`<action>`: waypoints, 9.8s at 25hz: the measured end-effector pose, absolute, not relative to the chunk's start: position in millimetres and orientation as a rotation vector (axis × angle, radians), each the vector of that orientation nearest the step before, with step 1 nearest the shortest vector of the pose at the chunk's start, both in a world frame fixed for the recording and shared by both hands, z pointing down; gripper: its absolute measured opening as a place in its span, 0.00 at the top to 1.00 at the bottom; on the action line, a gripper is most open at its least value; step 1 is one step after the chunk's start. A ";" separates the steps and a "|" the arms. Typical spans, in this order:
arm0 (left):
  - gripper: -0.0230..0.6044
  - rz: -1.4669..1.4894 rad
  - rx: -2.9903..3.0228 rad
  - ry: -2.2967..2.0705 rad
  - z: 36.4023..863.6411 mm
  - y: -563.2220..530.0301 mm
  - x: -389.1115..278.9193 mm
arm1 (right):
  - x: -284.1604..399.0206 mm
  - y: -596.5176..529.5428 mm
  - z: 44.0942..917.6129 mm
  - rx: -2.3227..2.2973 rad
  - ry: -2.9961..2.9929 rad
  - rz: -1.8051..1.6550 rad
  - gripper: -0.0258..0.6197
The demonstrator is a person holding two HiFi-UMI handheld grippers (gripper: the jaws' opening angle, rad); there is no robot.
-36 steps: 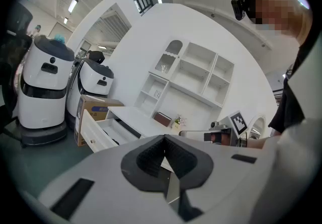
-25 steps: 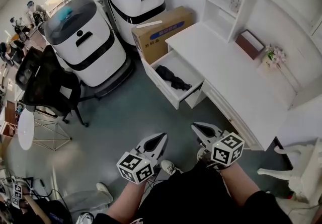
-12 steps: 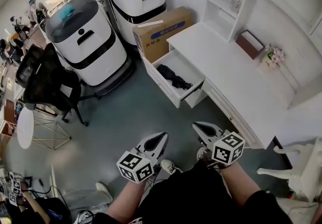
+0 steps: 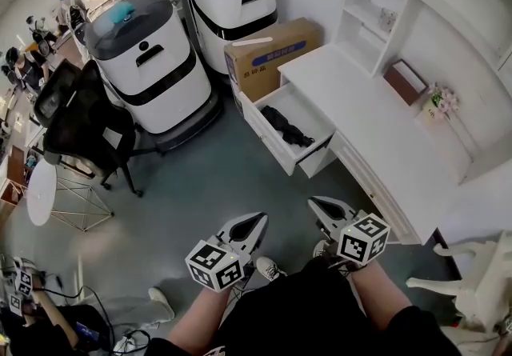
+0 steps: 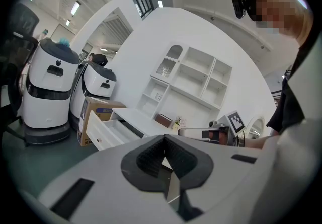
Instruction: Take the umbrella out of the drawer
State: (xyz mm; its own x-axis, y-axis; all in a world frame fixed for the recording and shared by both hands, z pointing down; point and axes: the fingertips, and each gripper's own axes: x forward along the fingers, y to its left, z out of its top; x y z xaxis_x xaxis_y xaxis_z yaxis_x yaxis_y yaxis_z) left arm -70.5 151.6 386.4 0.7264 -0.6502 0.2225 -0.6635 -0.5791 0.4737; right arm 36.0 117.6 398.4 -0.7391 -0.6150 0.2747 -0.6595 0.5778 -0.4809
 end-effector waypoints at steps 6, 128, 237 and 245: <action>0.96 0.016 2.374 -1.024 389.5 154.4 -85.8 | 23.3 116.7 395.6 1.085 -2.729 0.872 0.96; 0.96 0.234 2.004 -1.248 574.4 -145.9 -55.9 | 7.8 -292.5 830.7 0.549 -2.000 0.625 0.55; 0.96 0.038 2.298 -1.326 382.0 139.7 23.4 | 124.5 109.6 400.3 0.930 -2.713 0.913 0.58; 0.96 0.038 2.259 -1.401 380.6 155.5 59.7 | 153.8 118.2 401.6 0.822 -2.736 0.920 0.58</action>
